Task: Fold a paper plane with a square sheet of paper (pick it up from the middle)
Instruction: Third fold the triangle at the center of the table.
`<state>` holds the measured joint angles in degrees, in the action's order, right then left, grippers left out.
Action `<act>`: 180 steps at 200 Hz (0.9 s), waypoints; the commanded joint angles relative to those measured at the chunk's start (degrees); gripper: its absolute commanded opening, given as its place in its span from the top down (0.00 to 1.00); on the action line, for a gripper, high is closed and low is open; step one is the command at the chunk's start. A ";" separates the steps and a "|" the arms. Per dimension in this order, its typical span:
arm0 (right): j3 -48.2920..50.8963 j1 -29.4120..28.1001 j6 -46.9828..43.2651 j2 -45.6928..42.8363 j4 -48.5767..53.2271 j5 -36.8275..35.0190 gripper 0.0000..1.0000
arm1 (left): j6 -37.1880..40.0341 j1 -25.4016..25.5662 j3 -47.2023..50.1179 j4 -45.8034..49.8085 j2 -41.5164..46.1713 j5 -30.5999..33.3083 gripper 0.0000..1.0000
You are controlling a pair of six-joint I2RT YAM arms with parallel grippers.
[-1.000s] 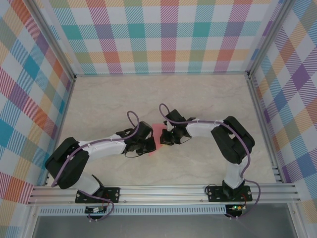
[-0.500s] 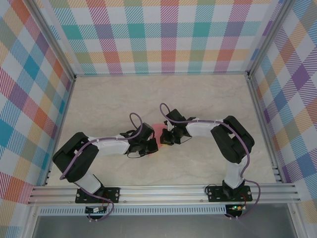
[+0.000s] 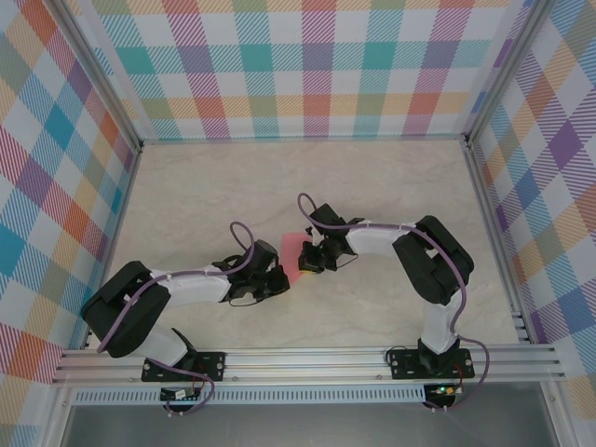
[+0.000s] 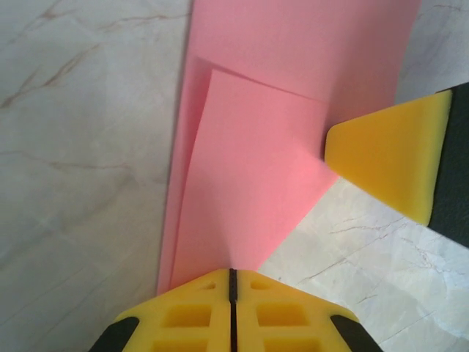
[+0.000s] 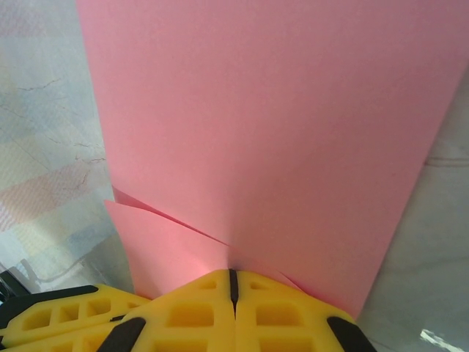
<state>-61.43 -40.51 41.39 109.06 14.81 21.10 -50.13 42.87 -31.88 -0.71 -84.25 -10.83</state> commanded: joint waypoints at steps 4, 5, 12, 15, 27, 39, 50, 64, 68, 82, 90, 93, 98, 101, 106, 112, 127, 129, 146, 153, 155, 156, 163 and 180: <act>1.40 0.19 0.76 4.86 5.08 -5.99 0.97 | 0.20 -0.77 2.79 12.61 0.39 0.28 0.92; 1.40 0.18 0.74 4.86 5.11 -6.03 0.97 | 0.29 -0.77 2.79 12.68 0.40 0.24 0.92; 1.41 0.21 0.80 4.92 5.14 -6.14 0.97 | 0.43 -0.82 2.65 13.04 0.36 0.20 0.92; 1.40 0.17 0.82 5.01 5.14 -6.16 0.97 | 0.40 -0.78 2.62 13.22 0.41 0.12 0.92; 1.31 0.24 0.88 5.18 5.32 -6.25 0.97 | 0.62 -0.91 2.61 13.60 0.40 -0.14 0.92; 1.31 0.21 0.98 5.29 5.41 -6.34 0.97 | 0.90 -0.94 2.48 14.49 0.41 -0.17 0.92; 1.22 0.26 0.95 5.38 5.41 -6.26 0.97 | 1.24 -0.95 2.28 15.88 0.68 0.24 0.92; 1.16 0.26 0.98 5.46 5.41 -6.34 0.97 | 1.49 -1.14 2.15 18.24 1.31 0.75 0.92; 1.14 0.21 0.98 5.47 5.49 -6.34 0.97 | 1.56 -1.17 2.17 18.64 1.43 0.88 0.92; 1.14 0.25 0.90 5.60 5.49 -6.49 0.97 | 1.72 -1.30 2.17 19.74 2.13 0.99 0.92; 1.05 0.24 0.88 5.55 5.53 -6.43 0.97 | 2.00 -1.46 2.08 20.59 2.39 0.99 0.92; 1.04 0.26 0.88 5.60 5.45 -6.47 0.97 | 2.13 -1.47 2.08 20.91 2.54 0.99 0.92; 1.05 0.26 0.89 5.64 5.57 -6.43 0.97 | 2.23 -1.57 2.08 21.32 2.78 0.99 0.92; 1.05 0.26 0.89 5.69 5.63 -6.50 0.97 | 2.24 -1.59 2.08 21.47 2.89 1.03 0.92; 1.05 0.26 0.89 5.73 5.65 -6.43 0.97 | 2.36 -1.57 2.08 21.84 3.10 1.03 0.92; 1.03 0.26 0.86 5.81 5.66 -6.43 0.97 | 2.52 -1.71 2.08 22.10 3.20 0.85 0.92; 0.87 0.26 0.89 5.96 5.79 -6.44 0.97 | 3.01 -1.70 2.09 22.28 3.26 -0.24 0.92; 0.87 0.26 0.89 5.99 5.79 -6.43 0.97 | 3.15 -1.66 2.02 22.38 3.29 -0.24 0.92; 0.78 0.26 0.85 6.00 5.85 -6.43 0.97 | 4.21 -1.70 1.42 23.10 2.80 -1.00 0.92; 0.70 0.26 0.89 5.99 5.85 -6.43 0.97 | 4.67 -1.67 1.03 23.65 2.62 -0.97 0.92; 0.70 0.26 0.89 5.97 5.85 -6.43 0.97 | 4.75 -1.79 0.92 23.89 2.60 -0.89 0.92; 0.70 0.26 0.89 5.94 5.85 -6.38 0.97 | 4.81 -1.76 0.84 23.99 2.56 -0.87 0.92; 0.63 0.26 0.84 5.84 5.91 -6.42 0.97 | 5.38 -1.76 0.41 24.53 2.50 -0.91 0.92; 0.31 0.26 0.61 5.34 6.13 -6.26 0.97 | 6.57 -1.78 -1.12 25.74 3.27 -1.10 0.92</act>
<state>-62.65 -40.51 41.56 109.95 15.99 22.00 -46.54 41.69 -32.95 11.94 -80.47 -11.29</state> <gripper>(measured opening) 0.045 0.084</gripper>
